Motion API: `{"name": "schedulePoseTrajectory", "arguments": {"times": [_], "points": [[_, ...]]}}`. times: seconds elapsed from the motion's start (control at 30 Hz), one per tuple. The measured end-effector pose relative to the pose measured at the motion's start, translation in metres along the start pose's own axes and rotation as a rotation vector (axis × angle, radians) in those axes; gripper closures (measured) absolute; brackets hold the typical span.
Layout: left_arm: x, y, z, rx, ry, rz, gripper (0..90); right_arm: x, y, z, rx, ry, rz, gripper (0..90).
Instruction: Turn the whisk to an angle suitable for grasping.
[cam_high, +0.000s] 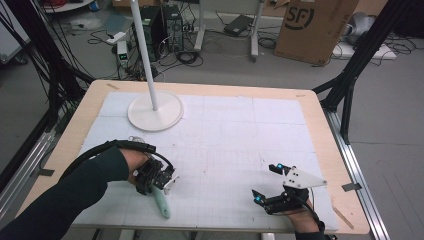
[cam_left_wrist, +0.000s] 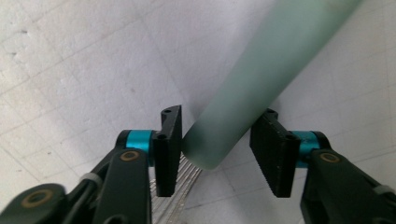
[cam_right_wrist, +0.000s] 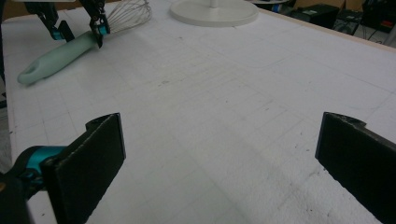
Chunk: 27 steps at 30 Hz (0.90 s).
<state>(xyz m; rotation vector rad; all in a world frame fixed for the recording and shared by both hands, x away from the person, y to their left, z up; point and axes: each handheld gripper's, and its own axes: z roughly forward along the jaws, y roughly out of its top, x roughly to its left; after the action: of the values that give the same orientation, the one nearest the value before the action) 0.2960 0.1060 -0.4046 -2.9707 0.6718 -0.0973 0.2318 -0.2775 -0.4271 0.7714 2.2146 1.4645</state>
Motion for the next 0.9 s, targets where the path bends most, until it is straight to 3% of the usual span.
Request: {"name": "schedulePoseTrajectory", "arguments": {"times": [0.13, 0.27, 0.37, 0.4, 0.43, 0.67, 0.9], "points": [[0.001, 0.001, -0.001, 0.010, -0.001, -0.040, 61.9, 0.000, 0.000, 0.000, 0.002, -0.002, -0.003, 0.4], [0.004, 0.001, -0.001, 0.027, -0.014, -0.105, 68.8, 0.000, 0.000, -0.001, 0.002, -0.002, 0.004, 0.4], [0.007, 0.002, -0.002, 0.034, -0.033, -0.170, 69.0, 0.000, 0.000, -0.001, 0.004, -0.003, 0.002, 0.4], [0.009, 0.001, -0.001, 0.034, -0.045, -0.214, 69.0, 0.000, 0.000, -0.001, 0.002, -0.006, 0.001, 0.4], [0.009, 0.001, -0.001, 0.034, -0.045, -0.214, 69.1, 0.000, 0.000, -0.001, 0.002, -0.006, 0.001, 0.4], [0.015, -0.004, -0.001, 0.010, -0.055, -0.354, 69.1, 0.000, -0.001, -0.003, 0.006, -0.013, 0.002, 0.4], [0.020, -0.010, -0.001, -0.009, -0.106, -0.497, 69.1, 0.000, 0.000, -0.002, 0.006, -0.013, -0.003, 0.4]]}}
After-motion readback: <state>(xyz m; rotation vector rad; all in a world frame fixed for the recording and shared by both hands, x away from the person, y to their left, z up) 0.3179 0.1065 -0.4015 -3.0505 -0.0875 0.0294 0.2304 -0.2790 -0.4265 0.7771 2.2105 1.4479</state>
